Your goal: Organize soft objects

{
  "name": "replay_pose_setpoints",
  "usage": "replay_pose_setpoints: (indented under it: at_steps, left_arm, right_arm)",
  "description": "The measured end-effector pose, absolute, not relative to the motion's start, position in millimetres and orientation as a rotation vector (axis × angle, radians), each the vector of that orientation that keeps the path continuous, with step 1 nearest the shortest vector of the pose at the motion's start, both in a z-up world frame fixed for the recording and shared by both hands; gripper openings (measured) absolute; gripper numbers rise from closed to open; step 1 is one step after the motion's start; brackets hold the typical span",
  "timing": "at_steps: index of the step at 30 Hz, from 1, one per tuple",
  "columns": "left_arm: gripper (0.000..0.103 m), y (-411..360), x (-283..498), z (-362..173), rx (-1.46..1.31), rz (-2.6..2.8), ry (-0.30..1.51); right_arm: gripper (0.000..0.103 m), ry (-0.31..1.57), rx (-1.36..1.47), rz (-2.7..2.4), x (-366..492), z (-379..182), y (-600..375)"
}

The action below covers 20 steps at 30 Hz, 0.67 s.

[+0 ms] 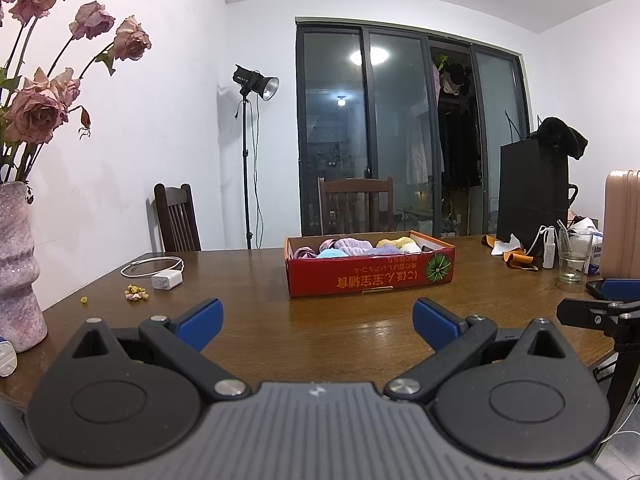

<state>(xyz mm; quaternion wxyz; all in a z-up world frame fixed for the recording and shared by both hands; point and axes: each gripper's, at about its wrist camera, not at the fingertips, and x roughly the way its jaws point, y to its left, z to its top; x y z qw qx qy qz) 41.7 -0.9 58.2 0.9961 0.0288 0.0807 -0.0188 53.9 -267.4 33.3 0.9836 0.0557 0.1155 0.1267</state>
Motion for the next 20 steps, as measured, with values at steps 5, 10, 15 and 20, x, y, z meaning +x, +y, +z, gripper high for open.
replay_pose_setpoints:
  at_steps: [5, 10, 15, 20]
  left_arm:
    - [0.103, -1.6, 40.6, 57.6, 0.06, -0.042, 0.153]
    - [0.103, -1.6, 39.7, 57.3, 0.052, -0.049, 0.153]
    - [0.103, -2.4, 38.8, 57.4, 0.054, -0.037, 0.13]
    - [0.103, -5.0, 34.4, 57.3, 0.065, -0.05, 0.105]
  right_arm:
    - [0.103, 0.226, 0.109, 0.255, 52.7, 33.7, -267.3]
    - [0.103, 0.216, 0.111, 0.253, 51.1, 33.8, -268.3]
    - [0.103, 0.218, 0.11, 0.254, 50.6, 33.4, -268.3]
    - [0.103, 0.209, 0.109, 0.257, 49.9, 33.8, -267.1]
